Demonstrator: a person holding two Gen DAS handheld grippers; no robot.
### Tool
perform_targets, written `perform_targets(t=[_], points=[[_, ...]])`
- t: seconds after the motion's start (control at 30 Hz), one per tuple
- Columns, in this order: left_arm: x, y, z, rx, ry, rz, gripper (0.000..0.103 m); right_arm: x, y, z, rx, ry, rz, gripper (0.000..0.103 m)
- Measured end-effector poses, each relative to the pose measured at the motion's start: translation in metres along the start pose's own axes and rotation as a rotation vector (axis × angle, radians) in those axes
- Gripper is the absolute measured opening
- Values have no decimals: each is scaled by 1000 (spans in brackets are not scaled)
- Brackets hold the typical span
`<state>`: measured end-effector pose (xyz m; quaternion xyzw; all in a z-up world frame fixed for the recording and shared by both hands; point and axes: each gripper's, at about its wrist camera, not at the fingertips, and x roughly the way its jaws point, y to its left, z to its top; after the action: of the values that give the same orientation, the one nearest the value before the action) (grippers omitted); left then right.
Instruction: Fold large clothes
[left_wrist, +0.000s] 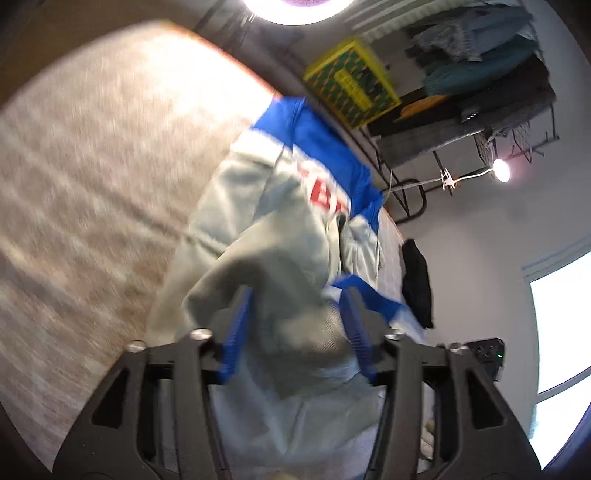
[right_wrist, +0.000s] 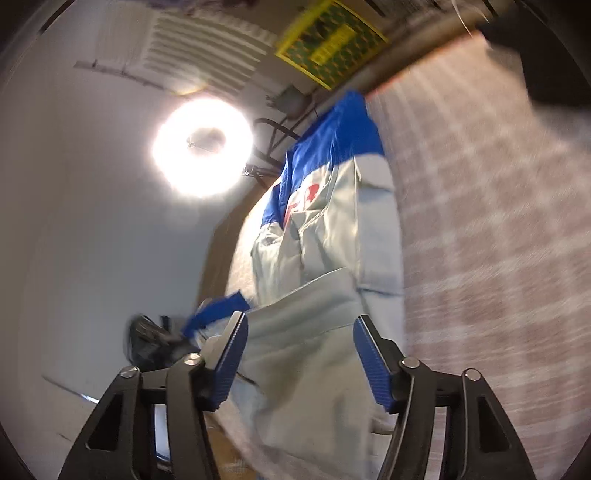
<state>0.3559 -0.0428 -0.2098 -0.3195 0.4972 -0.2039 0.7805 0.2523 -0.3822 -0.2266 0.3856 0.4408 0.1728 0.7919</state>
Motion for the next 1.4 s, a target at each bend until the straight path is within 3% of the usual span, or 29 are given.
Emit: perform_targets(t=[0.07, 0.17, 0.4, 0.53, 0.6, 0.63, 0.7, 0.77, 0.83, 0.97, 1.1, 1.23, 1.37, 1.4], points=[[-11, -7, 3, 85, -37, 45, 55, 1, 0, -7, -42, 27, -31, 53], [-19, -4, 2, 174, -62, 102, 55, 16, 3, -22, -112, 96, -62, 50], [26, 23, -19, 234, 100, 184, 55, 43, 3, -46, -191, 189, -136, 51], [38, 21, -23, 239, 116, 201, 55, 52, -1, -51, -192, 206, -147, 51], [40, 21, -23, 216, 121, 199, 45, 54, 1, -52, -197, 205, -145, 49], [40, 21, -23, 213, 121, 202, 40, 54, 2, -53, -202, 202, -152, 38], [38, 19, -25, 228, 114, 218, 18, 55, 7, -53, -218, 197, -171, 23], [34, 16, -27, 244, 112, 217, 9, 54, 17, -56, -252, 177, -198, 6], [26, 8, -31, 278, 94, 221, 7, 40, 30, -62, -282, 148, -208, 2], [31, 11, -30, 318, 69, 298, 7, 12, 48, -69, -396, 71, -289, 0], [56, 12, -35, 334, 63, 383, 10, 35, 11, -67, -287, 119, -353, 0], [41, 7, -29, 301, 28, 367, 14, 34, 21, -67, -342, 120, -380, 0], [10, -6, -29, 351, -80, 368, 14, 12, 38, -63, -372, 55, -408, 21], [5, -12, -30, 368, -98, 361, 14, 7, 45, -62, -391, 29, -397, 21]])
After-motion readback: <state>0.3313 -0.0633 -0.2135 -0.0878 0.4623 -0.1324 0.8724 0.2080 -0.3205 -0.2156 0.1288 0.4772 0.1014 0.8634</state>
